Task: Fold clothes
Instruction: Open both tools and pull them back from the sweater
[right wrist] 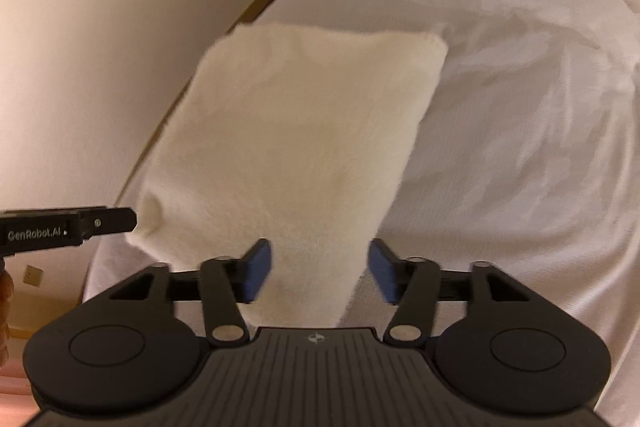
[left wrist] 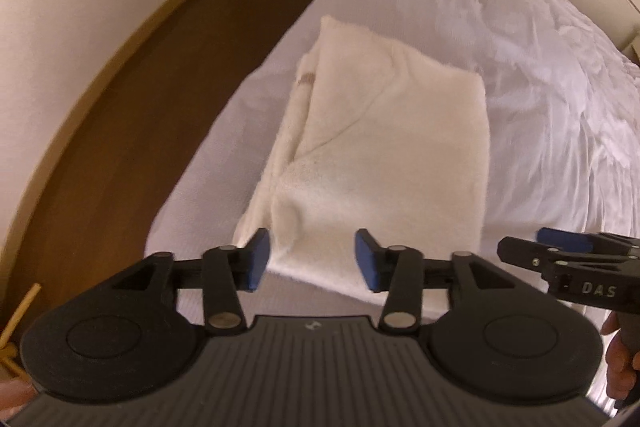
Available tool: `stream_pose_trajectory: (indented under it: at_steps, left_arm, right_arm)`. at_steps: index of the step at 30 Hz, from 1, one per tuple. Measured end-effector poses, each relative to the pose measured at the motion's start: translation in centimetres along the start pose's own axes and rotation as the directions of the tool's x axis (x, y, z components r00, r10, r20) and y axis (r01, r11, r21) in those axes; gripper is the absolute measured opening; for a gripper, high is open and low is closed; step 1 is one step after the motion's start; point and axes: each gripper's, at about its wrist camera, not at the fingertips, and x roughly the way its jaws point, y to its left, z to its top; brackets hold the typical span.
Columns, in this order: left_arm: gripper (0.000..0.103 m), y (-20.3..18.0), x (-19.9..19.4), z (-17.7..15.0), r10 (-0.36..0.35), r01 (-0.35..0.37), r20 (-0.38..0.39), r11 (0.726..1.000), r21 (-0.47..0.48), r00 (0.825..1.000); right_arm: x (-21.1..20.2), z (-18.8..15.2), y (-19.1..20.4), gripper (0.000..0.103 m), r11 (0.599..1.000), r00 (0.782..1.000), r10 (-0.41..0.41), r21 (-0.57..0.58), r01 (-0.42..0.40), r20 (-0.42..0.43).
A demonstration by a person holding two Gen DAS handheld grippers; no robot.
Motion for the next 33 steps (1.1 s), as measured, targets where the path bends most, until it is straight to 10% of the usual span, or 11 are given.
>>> stream_pose_trajectory:
  at_steps: [5,19,33]
  left_arm:
    - [0.064,-2.4,-5.3,-1.5,0.063,-0.063,0.051,0.998,-0.001,0.997]
    - [0.102,-10.6,-18.0,-8.6,0.245,-0.216,0.186,0.963,-0.164,0.951]
    - [0.102,-20.0,-24.0,-14.8,0.403,-0.332,0.237,0.899,-0.287,0.884]
  right_arm:
    - [-4.9,-0.4,-0.2,0.093,1.000,0.998,0.015,-0.016,-0.015,0.058]
    - [-17.6,-3.3,-0.8,0.102,0.986,0.984,0.115,-0.137,-0.096,0.136]
    - [-25.2,-7.4,-4.7,0.103,0.944,0.977,0.127,-0.323,-0.065,0.174]
